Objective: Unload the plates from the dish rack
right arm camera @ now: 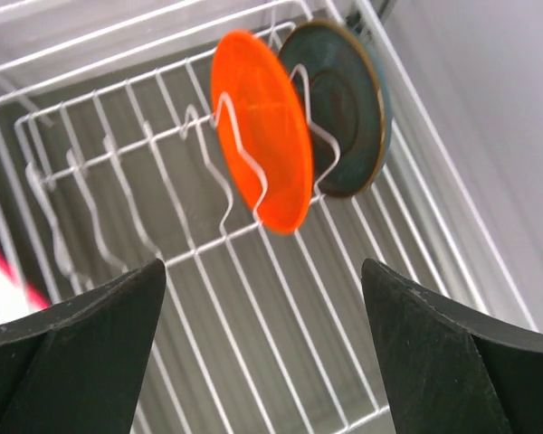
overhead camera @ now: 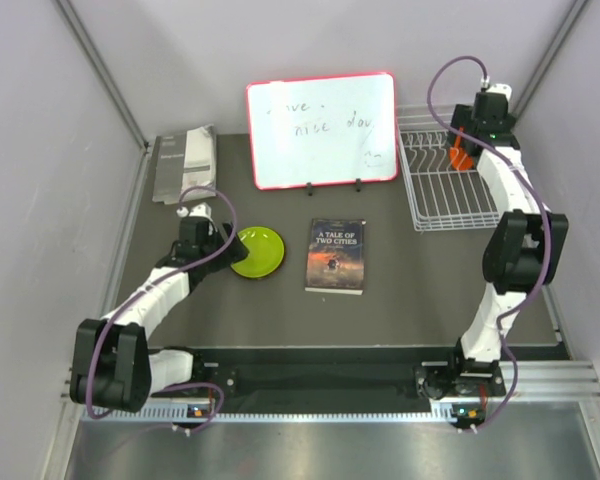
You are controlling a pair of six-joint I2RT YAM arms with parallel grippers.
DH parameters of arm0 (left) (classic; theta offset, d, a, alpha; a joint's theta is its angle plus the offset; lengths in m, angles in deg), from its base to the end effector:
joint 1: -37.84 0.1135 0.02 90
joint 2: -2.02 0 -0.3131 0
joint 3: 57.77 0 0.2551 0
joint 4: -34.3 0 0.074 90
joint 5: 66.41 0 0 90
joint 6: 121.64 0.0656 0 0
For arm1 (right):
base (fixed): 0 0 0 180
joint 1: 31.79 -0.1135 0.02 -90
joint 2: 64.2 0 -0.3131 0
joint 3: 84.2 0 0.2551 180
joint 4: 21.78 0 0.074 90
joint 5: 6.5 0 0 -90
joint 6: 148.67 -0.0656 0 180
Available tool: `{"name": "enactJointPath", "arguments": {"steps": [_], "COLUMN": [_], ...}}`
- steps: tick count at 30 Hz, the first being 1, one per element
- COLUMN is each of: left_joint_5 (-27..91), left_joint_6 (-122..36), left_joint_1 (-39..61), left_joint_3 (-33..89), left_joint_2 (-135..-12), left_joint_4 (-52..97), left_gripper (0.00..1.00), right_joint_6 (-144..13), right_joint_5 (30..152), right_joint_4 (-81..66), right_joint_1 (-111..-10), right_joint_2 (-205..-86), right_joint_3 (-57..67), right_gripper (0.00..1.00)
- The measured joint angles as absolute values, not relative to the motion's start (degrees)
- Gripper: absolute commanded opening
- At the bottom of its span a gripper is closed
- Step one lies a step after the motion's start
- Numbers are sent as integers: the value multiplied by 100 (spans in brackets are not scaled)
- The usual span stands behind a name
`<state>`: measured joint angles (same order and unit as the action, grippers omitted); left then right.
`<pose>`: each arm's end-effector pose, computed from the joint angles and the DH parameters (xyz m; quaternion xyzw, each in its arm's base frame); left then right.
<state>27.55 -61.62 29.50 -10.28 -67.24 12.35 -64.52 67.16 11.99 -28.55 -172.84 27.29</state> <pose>0.2435 -0.0403 0.2153 -0.1592 0.9052 -0.1589 0.3606 0.4905 -0.0463 0.3525 0.1381 0.8529 -0.1125 0.4907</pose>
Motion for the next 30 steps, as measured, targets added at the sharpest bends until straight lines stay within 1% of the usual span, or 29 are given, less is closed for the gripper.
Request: {"name": "enactJointPath", "arguments": {"steps": [5,7,8,10,11,13,14,16,17,19,20,22,23,25,26,27,30], "left_joint_5": [2810,2965,3063,3332,3474,3737,3870,4089,4176,4325,4355,4423,4449,4482,4482,4475,4416], "left_joint_6": [-6103,-6057,-6037,-6002,-5995,-5980,-5976,-5969,-5967,-5945,-5939,-5928,-5919,-5912,-5910,-5912,-5912], "left_joint_1": [2950,2950,2950,2950,2950,2950,2950,2950,2950,2948,2948,2948,2948,2948,2948,2948,2948], "left_joint_3": [-757,-641,-591,-512,-479,-424,-389,-304,-269,-226,-215,-202,-199,-199,-199,-199,-199], "left_joint_2": [-6724,-6724,-6724,-6724,-6724,-6728,-6739,-6779,-6798,-6820,-6827,-6842,-6853,-6879,-6890,-6899,-6901], "left_joint_4": [1218,1246,1279,1404,1469,1627,1707,1854,1930,2064,2083,2138,2166,2206,2215,2215,2225], "left_gripper": [91,93,95,98,99,99,99,99,99,99,99,99,99,99,99,99,99], "right_joint_6": [-6259,-6185,-6157,-6080,-6058,-6015,-5973,-5883,-5855,-5824,-5787,-5726,-5717,-5680,-5634,-5604,-5512], "right_joint_5": [6594,6576,6581,6622,6666,6727,6753,6806,6843,6884,6911,6932,6976,6985,6959,6954,6895], "right_joint_4": [1277,1288,1290,1295,1297,1288,1293,1306,1314,1323,1317,1312,1312,1312,1317,1332,1349], "right_joint_1": [-2695,-2614,-2583,-2516,-2487,-2468,-2448,-2446,-2441,-2441,-2441,-2444,-2441,-2441,-2441,-2441,-2398], "right_joint_2": [-18139,-18480,-18598,-18851,-18950,-19087,-19142,-19232,-19275,-19367,-19404,-19479,-19489,-19511,-19511,-19511,-19514], "right_joint_3": [3710,4097,4217,4434,4510,4584,4587,4591,4611,4678,4711,4772,4772,4775,4775,4775,4772], "right_gripper": [81,77,73,72,68,64,57,52,44,36,26,19,13,9,2,0,0]}}
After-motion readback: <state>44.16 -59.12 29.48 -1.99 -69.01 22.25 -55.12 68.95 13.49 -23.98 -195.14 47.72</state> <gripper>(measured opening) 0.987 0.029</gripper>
